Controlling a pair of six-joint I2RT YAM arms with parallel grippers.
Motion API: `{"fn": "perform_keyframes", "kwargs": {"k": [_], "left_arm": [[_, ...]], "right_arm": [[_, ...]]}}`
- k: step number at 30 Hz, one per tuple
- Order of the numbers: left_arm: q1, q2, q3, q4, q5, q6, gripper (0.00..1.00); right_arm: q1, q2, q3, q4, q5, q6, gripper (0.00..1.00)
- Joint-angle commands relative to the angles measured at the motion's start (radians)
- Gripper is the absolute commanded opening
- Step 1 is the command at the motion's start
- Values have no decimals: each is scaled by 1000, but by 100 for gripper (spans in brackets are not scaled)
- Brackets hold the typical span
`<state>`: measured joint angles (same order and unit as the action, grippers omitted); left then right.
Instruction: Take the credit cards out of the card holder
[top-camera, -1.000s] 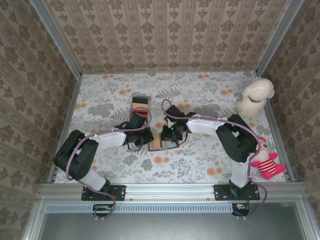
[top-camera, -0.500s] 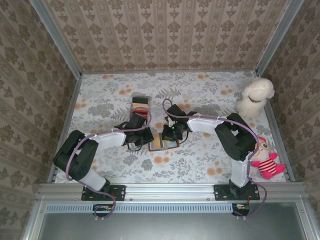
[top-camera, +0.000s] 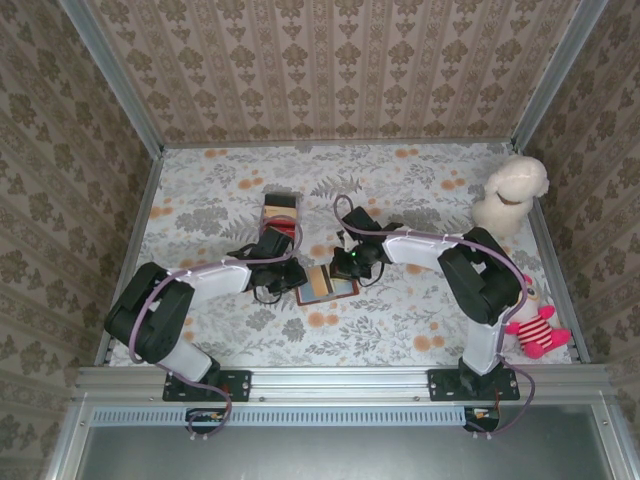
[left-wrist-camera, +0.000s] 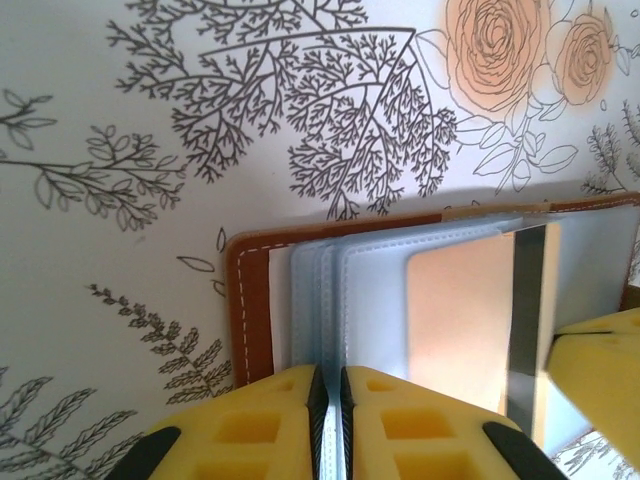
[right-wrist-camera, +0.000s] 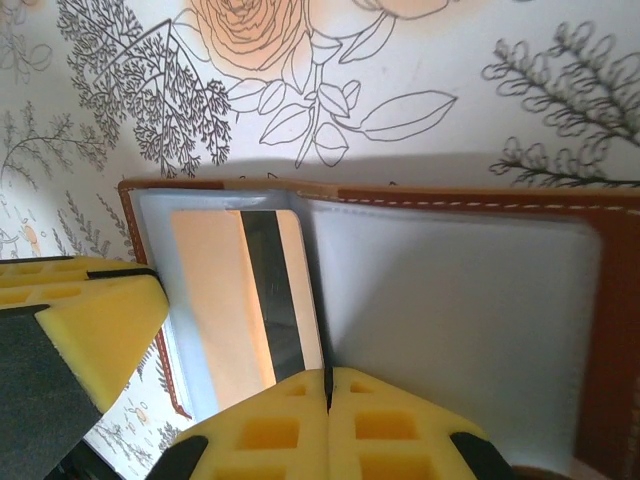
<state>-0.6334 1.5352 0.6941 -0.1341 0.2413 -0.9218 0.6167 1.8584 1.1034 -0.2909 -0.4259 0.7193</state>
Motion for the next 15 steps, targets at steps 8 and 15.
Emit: {"fn": "perform_keyframes", "kwargs": {"k": [8, 15], "left_arm": [[3, -12, 42, -119, -8, 57, 13], [0, -65, 118, -195, -12, 99, 11]], "right_arm": [[-8, -7, -18, 0, -43, -24, 7], [-8, 15, -19, -11, -47, -46, 23]]}}
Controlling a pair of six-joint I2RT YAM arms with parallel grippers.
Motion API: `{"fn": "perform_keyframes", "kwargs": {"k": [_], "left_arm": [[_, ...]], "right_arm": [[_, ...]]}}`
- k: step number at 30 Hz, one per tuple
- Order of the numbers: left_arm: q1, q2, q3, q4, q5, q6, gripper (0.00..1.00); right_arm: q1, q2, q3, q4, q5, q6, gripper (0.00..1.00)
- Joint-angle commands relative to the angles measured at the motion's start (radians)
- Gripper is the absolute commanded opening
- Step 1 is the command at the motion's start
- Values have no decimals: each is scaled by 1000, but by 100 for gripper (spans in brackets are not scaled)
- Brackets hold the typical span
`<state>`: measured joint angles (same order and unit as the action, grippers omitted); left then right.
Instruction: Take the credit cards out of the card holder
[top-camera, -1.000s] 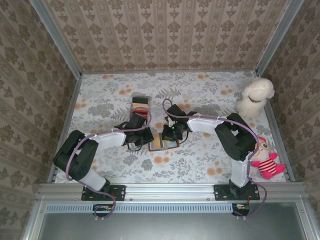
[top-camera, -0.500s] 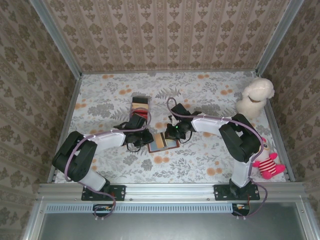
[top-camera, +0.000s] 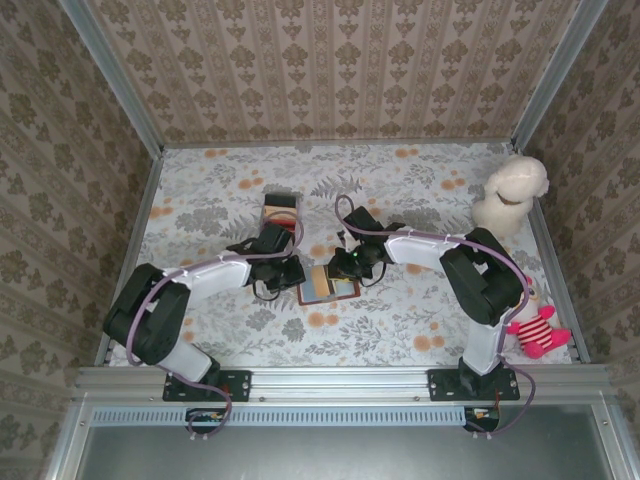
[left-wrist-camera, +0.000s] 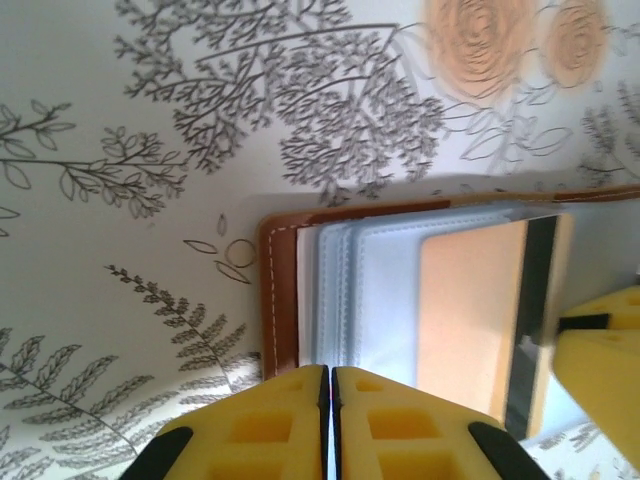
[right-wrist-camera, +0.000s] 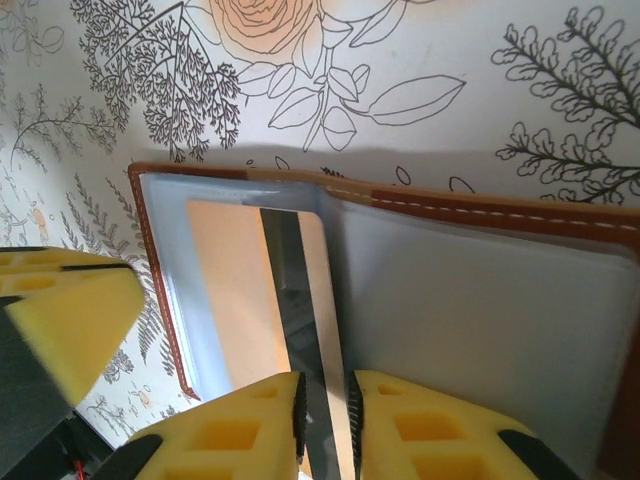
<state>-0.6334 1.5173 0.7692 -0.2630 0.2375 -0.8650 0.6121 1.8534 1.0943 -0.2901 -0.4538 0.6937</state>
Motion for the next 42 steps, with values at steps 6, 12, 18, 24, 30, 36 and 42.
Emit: {"fn": "perform_keyframes", "kwargs": {"k": [6, 12, 18, 24, 30, 36, 42], "left_arm": [[-18, -18, 51, 1, 55, 34, 8], [-46, 81, 91, 33, 87, 33, 4], [-54, 124, 101, 13, 72, 38, 2], [-56, 136, 67, -32, 15, 52, 0], [-62, 151, 28, -11, 20, 43, 0], [-65, 153, 33, -4, 26, 44, 0], [-64, 123, 39, -14, 16, 48, 24]], "right_arm": [[-4, 44, -10, 0, -34, -25, 25], [-3, 48, -7, -4, -22, -26, 25], [-4, 46, -8, -16, -2, -29, 25], [-4, 54, -17, -17, 19, -20, 28], [-5, 74, -26, 61, -82, -9, 24], [-12, 66, -24, 95, -126, 4, 15], [-39, 11, -43, 55, -100, -12, 1]]}}
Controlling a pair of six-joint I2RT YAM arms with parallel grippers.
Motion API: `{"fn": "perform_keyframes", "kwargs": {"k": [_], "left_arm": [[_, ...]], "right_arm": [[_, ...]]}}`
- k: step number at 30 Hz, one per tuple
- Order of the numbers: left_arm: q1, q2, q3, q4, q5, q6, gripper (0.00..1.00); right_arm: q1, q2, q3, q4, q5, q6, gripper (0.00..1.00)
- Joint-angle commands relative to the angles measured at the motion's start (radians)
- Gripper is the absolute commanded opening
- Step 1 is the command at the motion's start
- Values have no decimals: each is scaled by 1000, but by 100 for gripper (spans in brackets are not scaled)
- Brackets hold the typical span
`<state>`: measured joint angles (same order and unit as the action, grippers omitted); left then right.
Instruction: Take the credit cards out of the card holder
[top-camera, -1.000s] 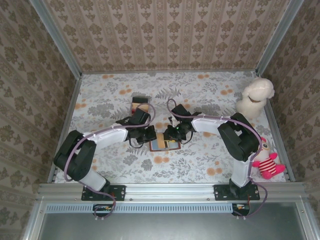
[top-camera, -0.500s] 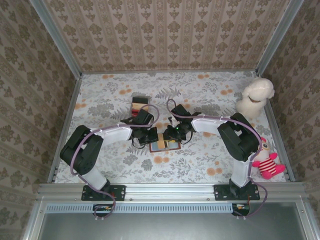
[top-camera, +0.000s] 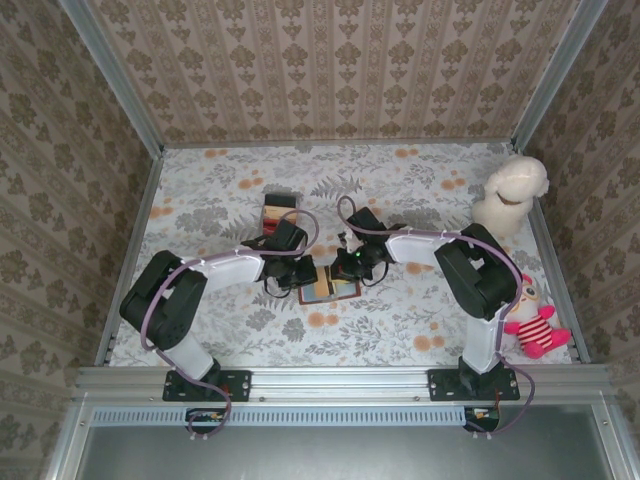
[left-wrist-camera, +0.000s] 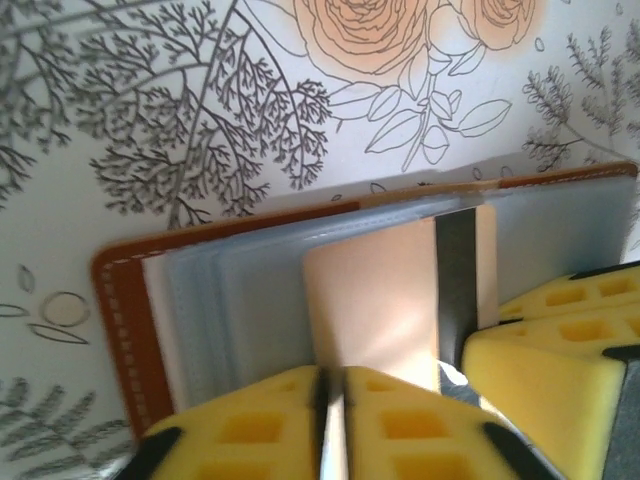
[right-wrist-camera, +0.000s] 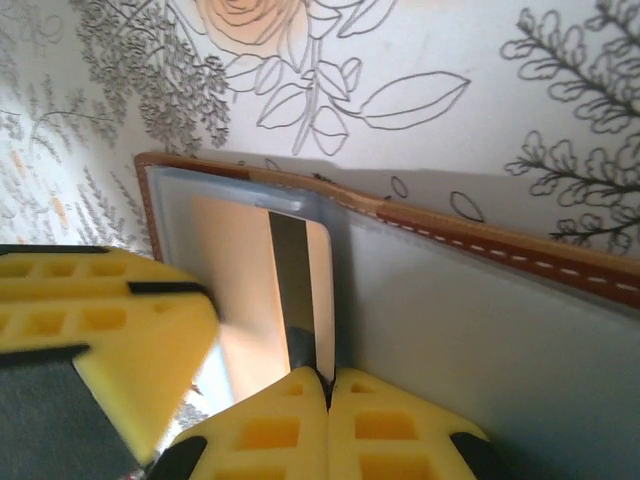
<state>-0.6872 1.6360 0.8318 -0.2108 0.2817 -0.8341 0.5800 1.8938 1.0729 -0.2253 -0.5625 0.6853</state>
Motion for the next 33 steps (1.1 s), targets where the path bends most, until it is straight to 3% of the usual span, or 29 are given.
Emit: {"fn": "perform_keyframes", "kwargs": {"k": [1, 4, 15, 21, 26, 33], "left_arm": [[-10, -6, -25, -66, -27, 18, 28], [-5, -29, -22, -69, -28, 21, 37], [49, -147, -15, 17, 99, 8, 51], [94, -255, -16, 18, 142, -4, 63], [122, -341, -54, 129, 219, -69, 81], [140, -377, -67, 309, 320, -170, 83]], "right_arm": [[-17, -45, -33, -11, 4, -7, 0], [-47, -92, -59, -35, -6, -30, 0], [-103, -263, -123, 11, -119, -43, 0], [-130, -335, -155, 163, -232, 35, 0], [-141, -363, -178, 369, -304, 154, 0], [-140, -343, -161, 603, -341, 304, 0]]}}
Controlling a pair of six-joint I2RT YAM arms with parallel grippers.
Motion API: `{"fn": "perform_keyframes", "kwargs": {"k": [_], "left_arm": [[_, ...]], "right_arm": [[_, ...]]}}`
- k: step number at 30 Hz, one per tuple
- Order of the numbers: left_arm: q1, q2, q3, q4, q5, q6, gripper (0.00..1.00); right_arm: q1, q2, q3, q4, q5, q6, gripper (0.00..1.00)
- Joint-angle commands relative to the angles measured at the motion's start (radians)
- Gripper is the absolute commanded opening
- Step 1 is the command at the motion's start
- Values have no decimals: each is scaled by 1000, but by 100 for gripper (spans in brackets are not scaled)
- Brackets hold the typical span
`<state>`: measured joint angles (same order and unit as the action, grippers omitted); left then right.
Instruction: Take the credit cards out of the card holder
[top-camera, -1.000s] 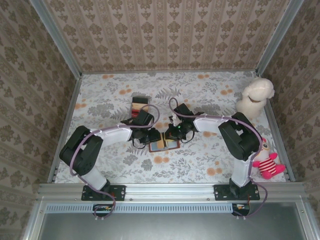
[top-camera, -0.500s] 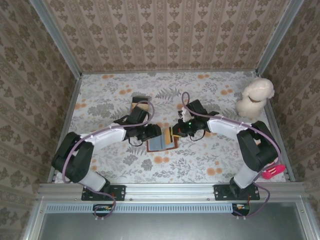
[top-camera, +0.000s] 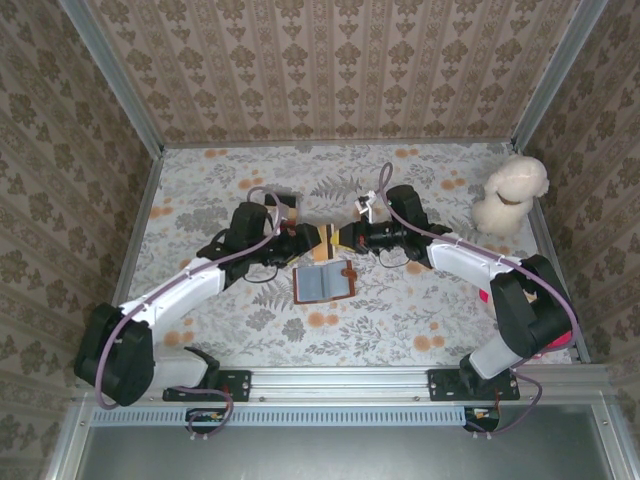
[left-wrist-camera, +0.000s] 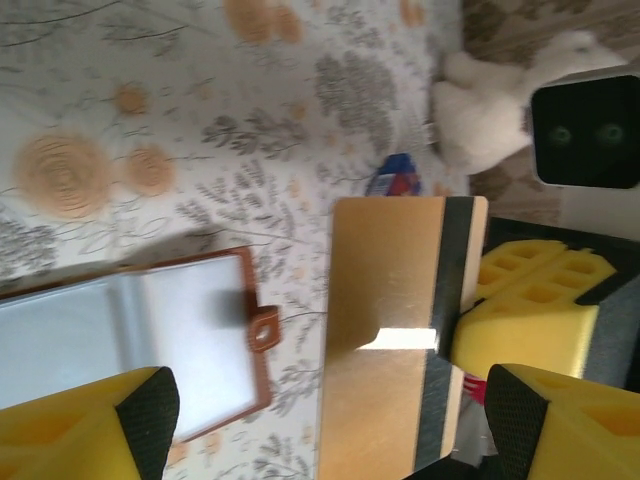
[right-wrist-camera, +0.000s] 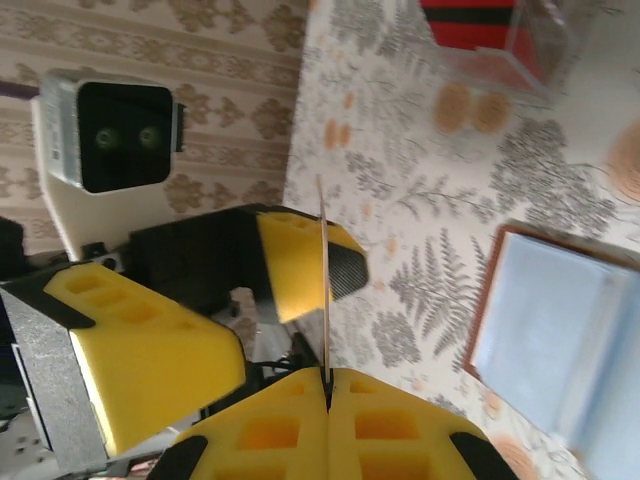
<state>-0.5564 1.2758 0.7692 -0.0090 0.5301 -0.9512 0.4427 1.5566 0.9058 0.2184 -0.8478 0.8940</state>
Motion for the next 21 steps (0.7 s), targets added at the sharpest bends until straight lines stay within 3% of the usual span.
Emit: {"fn": "perform_keyframes", "kwargs": {"k": [1, 5, 8, 21], "left_arm": [[8, -16, 1, 110, 75, -53, 83], [20, -16, 1, 170, 106, -77, 77], [47, -26, -20, 271, 190, -112, 70], [125, -59, -49, 373, 251, -127, 22]], "right_arm": [[-4, 0, 9, 191, -58, 116, 0], [-6, 13, 14, 273, -63, 176, 0], [-8, 20, 12, 314, -68, 210, 0], [-12, 31, -10, 367, -73, 253, 0]]}}
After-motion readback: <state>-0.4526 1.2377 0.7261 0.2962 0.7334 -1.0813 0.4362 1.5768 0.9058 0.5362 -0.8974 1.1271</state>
